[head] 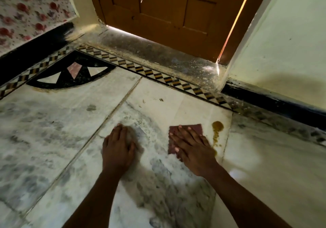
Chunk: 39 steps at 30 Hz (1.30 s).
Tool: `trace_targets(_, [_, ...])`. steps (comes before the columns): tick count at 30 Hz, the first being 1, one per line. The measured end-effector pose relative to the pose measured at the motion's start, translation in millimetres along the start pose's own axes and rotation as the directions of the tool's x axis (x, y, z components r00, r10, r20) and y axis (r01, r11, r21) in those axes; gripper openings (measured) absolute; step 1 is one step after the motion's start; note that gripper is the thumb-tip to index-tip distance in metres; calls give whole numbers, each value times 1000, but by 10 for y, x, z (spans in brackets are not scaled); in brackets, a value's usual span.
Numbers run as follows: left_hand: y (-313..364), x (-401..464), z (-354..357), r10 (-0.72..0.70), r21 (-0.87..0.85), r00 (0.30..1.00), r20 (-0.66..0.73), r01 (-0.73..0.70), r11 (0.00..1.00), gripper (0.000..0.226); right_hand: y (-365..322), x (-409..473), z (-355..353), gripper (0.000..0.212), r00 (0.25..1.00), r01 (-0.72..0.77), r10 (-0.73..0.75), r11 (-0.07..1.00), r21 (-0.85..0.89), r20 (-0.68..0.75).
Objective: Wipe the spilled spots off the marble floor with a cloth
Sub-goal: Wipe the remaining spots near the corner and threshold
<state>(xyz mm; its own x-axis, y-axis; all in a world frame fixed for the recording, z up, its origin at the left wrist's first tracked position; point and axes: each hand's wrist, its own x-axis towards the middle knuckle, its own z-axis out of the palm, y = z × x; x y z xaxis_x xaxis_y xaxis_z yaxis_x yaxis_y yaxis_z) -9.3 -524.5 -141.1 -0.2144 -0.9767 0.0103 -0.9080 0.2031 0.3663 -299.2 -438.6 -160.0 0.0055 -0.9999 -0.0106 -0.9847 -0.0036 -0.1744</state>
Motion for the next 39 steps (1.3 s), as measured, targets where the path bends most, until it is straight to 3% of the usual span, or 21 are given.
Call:
trace_targets(7, [384,-89,271,123,39,992,14,-123,992,79,-99,698,17,75,947,-320,321,942,97,1])
trace_targets(10, [386,43,282,105,24,994,-11,-105,994,80,-301,1033,20,76,953,-302,298,943,139,50])
trace_targets(15, [321,434,256,146,50,989,-27,-145,988,77,-321,779,11,66,993,-110,112,991,72,-28])
trace_targets(19, [332,531,375,208,52,978,-13,-207,977,71,-24,483,-34,66,967,-252,252,968,-4,-40])
trace_targets(22, [350,487,448,192,75,981,-38,-189,979,66,67,825,-64,68,907,-414,412,910,-4,-86])
trace_targets(24, [333,496,457,202,69,978,-44,-198,978,66,7,1110,-73,72,881,-472,473,879,61,-1])
trace_targets(26, [317,508,441,212,73,976,-51,-208,975,65,-53,1182,-74,72,898,-440,438,895,77,42])
trace_targets(30, [315,500,445,205,65,978,-47,-202,977,65,49,573,-126,67,971,-234,231,971,52,70])
trace_targets(33, [323,494,459,214,67,975,-60,-209,976,64,399,211,-186,66,933,-355,352,934,34,71])
trace_targets(36, [326,485,468,213,63,974,-70,-209,976,64,528,506,-182,69,841,-540,540,840,52,19])
trace_targets(39, [334,476,454,207,65,976,-70,-202,977,64,396,843,-188,67,844,-536,531,842,70,75])
